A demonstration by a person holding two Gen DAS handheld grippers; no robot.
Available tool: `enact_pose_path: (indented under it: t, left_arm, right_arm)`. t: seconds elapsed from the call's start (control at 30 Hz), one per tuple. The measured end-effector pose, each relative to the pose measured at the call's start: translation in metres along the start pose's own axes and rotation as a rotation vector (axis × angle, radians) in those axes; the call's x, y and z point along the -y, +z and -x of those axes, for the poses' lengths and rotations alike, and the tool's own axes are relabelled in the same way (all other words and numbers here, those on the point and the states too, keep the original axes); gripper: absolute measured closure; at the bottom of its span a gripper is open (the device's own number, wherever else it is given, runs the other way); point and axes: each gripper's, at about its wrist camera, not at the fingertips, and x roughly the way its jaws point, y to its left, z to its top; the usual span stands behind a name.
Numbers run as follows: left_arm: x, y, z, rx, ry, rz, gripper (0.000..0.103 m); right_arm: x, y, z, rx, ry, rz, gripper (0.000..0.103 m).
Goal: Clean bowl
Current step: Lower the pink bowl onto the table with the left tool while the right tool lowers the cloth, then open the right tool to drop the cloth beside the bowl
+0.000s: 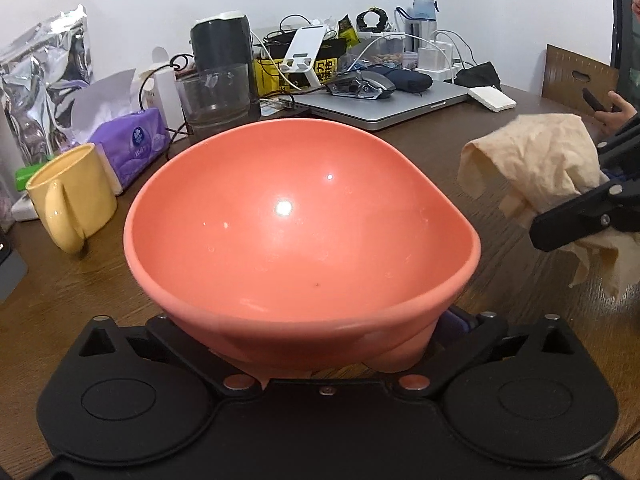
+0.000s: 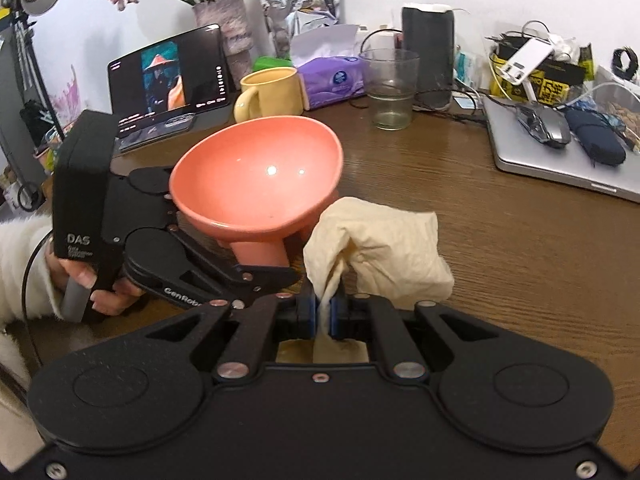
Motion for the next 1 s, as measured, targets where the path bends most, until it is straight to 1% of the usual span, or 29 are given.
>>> enact_pose_path:
  t: [0.07, 0.2, 0.33, 0.4, 0.43, 0.5, 0.57, 0.63, 0.7, 0.73, 0.8, 0.83, 0.87, 1.0]
  left_arm:
    - [0.002, -0.001, 0.002, 0.004, 0.010, -0.008, 0.000]
    - [0.001, -0.003, 0.006, -0.009, 0.009, 0.010, 0.000]
    - [-0.003, -0.009, 0.015, -0.018, 0.006, 0.043, 0.000]
    - [-0.004, -0.011, 0.020, -0.009, 0.011, 0.046, 0.000]
    - [-0.004, -0.011, 0.022, -0.002, 0.014, 0.047, 0.000]
    - [-0.005, -0.012, 0.028, 0.014, 0.019, 0.048, 0.000]
    - [-0.004, -0.012, 0.030, 0.017, 0.015, 0.050, 0.000]
    - [-0.004, -0.012, 0.031, 0.017, 0.015, 0.053, 0.000]
    - [-0.003, -0.012, 0.031, 0.015, 0.016, 0.052, 0.000]
    - [-0.003, -0.011, 0.031, 0.016, 0.017, 0.053, 0.000]
    - [-0.002, -0.011, 0.032, 0.021, 0.017, 0.051, 0.000]
    - [-0.001, -0.011, 0.032, 0.023, 0.018, 0.050, 0.000]
    - [-0.001, -0.011, 0.032, 0.024, 0.019, 0.049, 0.000]
    - [0.001, -0.011, 0.034, 0.028, 0.021, 0.047, 0.000]
  right_arm:
    - [0.000, 0.000, 0.000, 0.002, -0.008, -0.005, 0.094]
    - [0.001, 0.000, -0.002, 0.004, -0.022, -0.023, 0.094]
    - [0.004, -0.003, -0.007, -0.012, -0.062, -0.047, 0.094]
    - [0.007, -0.004, -0.011, -0.019, -0.085, -0.057, 0.094]
    - [0.010, -0.005, -0.012, -0.022, -0.102, -0.063, 0.092]
    - [0.014, -0.004, -0.014, -0.018, -0.124, -0.077, 0.087]
    - [0.018, -0.003, -0.016, -0.011, -0.133, -0.092, 0.077]
    - [0.021, -0.002, -0.019, -0.007, -0.142, -0.106, 0.071]
    - [0.020, -0.001, -0.023, -0.010, -0.146, -0.106, 0.067]
    - [0.019, 0.000, -0.025, -0.010, -0.147, -0.105, 0.062]
    - [0.017, 0.000, -0.028, -0.009, -0.153, -0.100, 0.046]
    - [0.012, -0.001, -0.030, -0.005, -0.170, -0.088, 0.034]
    - [0.010, -0.002, -0.031, -0.003, -0.179, -0.079, 0.031]
    - [0.003, -0.005, -0.034, 0.004, -0.175, -0.080, 0.031]
